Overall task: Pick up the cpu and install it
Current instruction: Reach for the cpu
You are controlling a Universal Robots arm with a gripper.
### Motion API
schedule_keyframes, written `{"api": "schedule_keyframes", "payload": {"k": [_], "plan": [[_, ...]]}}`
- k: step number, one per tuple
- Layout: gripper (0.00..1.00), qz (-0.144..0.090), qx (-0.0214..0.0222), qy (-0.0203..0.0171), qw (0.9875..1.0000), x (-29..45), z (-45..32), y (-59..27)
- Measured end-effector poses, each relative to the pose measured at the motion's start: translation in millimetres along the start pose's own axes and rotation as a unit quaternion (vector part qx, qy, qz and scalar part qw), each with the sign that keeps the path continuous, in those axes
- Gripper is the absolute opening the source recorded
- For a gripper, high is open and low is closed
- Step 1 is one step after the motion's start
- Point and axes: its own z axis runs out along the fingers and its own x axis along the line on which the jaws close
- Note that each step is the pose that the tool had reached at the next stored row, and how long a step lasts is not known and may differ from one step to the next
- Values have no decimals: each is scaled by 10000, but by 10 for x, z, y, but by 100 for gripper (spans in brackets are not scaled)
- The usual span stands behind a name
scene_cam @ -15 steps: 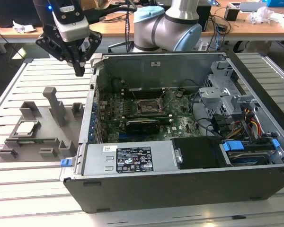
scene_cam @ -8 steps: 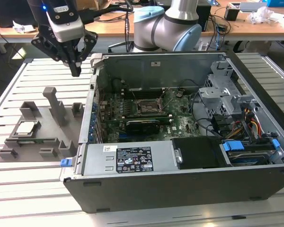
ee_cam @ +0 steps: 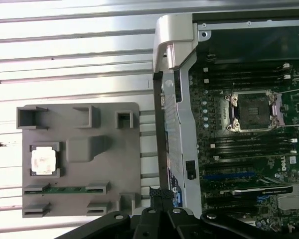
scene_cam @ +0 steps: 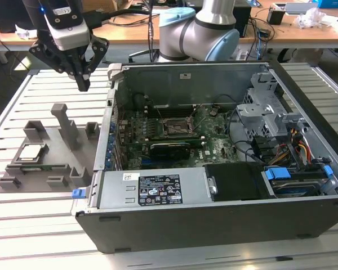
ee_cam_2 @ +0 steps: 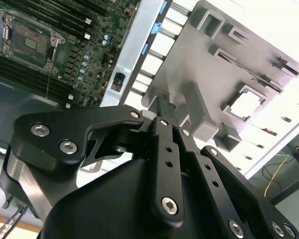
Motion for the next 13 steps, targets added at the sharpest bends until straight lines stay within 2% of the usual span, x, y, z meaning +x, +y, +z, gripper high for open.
{"api": "schedule_keyframes", "payload": {"k": [5,8,13], "plan": [[11,0,0,0,10000,56,-1,-4],[11,1,0,0,10000,133,-3,-10],[11,0,0,0,10000,211,-6,-16]]}}
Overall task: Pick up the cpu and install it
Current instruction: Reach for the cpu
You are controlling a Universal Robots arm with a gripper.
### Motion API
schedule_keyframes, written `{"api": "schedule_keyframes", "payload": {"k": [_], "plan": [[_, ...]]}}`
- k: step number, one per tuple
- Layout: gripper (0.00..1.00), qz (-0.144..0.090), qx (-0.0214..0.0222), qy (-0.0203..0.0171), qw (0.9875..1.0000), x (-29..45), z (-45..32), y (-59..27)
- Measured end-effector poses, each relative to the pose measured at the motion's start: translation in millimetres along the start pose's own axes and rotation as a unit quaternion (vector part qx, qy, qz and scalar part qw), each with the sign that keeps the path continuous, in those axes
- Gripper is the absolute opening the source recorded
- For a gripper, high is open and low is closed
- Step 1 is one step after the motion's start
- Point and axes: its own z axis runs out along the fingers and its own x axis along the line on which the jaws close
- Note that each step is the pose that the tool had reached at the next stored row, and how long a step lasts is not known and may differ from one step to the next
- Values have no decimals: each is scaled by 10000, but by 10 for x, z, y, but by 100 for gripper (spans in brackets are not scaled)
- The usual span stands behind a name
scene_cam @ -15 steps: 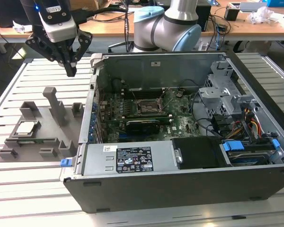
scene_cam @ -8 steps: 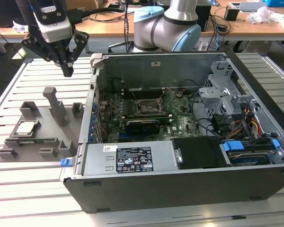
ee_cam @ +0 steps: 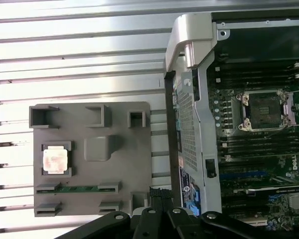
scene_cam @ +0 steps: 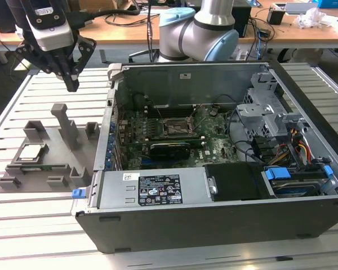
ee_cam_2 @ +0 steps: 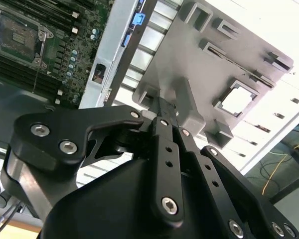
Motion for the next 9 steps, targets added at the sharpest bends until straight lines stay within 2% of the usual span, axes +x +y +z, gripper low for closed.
{"api": "schedule_keyframes", "payload": {"k": [9], "plan": [[11,1,0,0,10000,144,-4,-10]]}}
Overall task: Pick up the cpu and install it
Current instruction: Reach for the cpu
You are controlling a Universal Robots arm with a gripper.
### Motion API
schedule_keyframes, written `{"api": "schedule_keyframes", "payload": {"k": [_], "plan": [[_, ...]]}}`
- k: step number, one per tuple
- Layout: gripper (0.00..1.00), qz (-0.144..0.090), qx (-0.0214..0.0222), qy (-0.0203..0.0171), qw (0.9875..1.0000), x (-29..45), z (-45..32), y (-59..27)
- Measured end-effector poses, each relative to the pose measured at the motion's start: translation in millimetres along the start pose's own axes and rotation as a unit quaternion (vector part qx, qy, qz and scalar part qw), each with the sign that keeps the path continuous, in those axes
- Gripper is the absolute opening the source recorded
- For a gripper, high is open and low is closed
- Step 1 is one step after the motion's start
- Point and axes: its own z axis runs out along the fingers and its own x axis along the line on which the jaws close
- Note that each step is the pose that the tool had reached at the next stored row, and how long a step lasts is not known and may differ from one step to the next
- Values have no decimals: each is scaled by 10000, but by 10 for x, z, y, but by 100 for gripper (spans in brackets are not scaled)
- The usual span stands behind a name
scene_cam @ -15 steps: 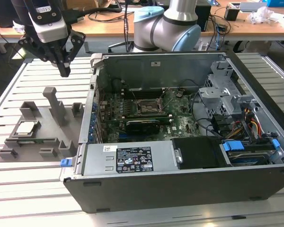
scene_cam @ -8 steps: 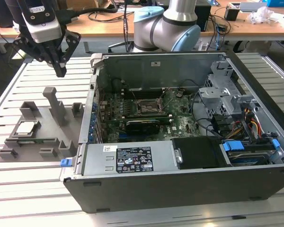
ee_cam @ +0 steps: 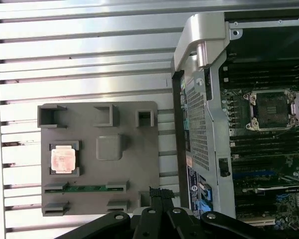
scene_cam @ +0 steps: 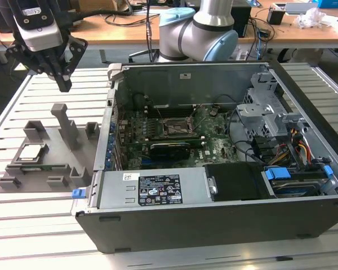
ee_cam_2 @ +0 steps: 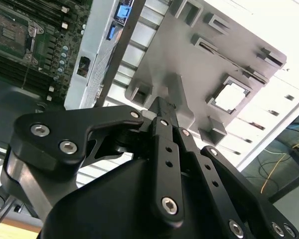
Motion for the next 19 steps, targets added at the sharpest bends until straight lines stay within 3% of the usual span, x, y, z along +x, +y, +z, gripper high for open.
{"api": "schedule_keyframes", "payload": {"k": [19], "plan": [[11,-1,-1,0,10000,290,-7,-22]]}}
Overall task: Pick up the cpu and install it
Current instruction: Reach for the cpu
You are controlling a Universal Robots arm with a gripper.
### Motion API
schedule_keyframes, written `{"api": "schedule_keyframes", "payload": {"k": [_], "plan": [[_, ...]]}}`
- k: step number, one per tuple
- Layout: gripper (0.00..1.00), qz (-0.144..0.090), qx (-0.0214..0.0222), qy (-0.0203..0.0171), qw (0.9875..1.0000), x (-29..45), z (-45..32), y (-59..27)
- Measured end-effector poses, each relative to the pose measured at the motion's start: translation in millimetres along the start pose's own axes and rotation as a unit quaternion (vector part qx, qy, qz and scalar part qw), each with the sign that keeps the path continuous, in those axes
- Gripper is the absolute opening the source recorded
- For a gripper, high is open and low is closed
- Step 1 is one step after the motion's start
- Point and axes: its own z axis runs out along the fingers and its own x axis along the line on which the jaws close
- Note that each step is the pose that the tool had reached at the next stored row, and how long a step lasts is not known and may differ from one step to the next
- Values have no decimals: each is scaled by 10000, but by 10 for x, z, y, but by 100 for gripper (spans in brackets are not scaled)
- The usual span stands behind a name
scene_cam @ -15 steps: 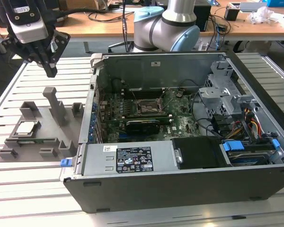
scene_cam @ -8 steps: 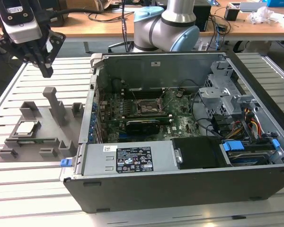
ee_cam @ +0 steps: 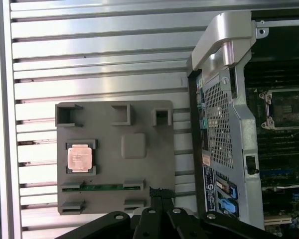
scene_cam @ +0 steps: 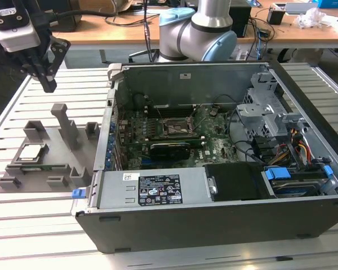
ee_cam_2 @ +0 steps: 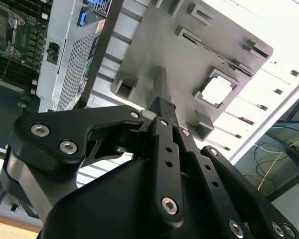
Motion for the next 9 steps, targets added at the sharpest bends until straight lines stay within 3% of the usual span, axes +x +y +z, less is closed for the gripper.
{"api": "schedule_keyframes", "payload": {"k": [9], "plan": [[11,0,0,0,10000,113,-1,-8]]}}
